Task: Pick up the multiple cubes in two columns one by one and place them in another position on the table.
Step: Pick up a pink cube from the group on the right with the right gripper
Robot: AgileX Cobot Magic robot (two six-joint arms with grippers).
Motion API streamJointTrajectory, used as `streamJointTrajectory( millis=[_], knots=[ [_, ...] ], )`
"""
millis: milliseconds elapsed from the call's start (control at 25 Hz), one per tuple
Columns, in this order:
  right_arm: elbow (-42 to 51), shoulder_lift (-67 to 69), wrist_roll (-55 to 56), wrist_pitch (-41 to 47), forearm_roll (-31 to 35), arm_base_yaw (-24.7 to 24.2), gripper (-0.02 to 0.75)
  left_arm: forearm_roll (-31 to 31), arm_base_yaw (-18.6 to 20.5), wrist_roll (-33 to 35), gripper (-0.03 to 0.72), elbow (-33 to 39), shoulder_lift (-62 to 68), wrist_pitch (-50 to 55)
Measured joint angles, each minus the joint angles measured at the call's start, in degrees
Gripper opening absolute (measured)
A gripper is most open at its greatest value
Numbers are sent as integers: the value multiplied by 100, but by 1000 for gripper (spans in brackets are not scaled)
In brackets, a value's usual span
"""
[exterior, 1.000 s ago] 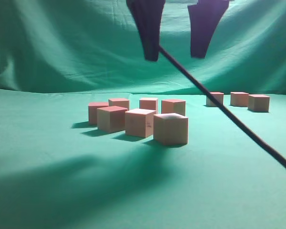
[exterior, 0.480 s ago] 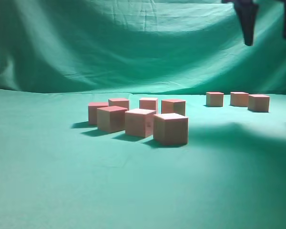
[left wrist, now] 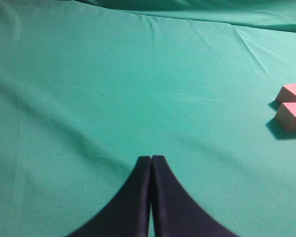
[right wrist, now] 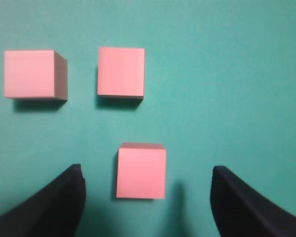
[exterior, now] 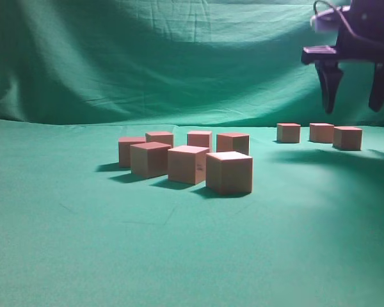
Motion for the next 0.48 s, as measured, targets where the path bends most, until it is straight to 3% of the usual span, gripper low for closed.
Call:
streamJointTrajectory(
  millis=[320, 480],
  knots=[
    [0, 433, -13, -298, 0, 0, 518, 0, 0, 0, 0, 0, 0, 0],
    [0, 555, -13, -396, 0, 0, 379, 0, 0, 0, 0, 0, 0, 0]
  ],
)
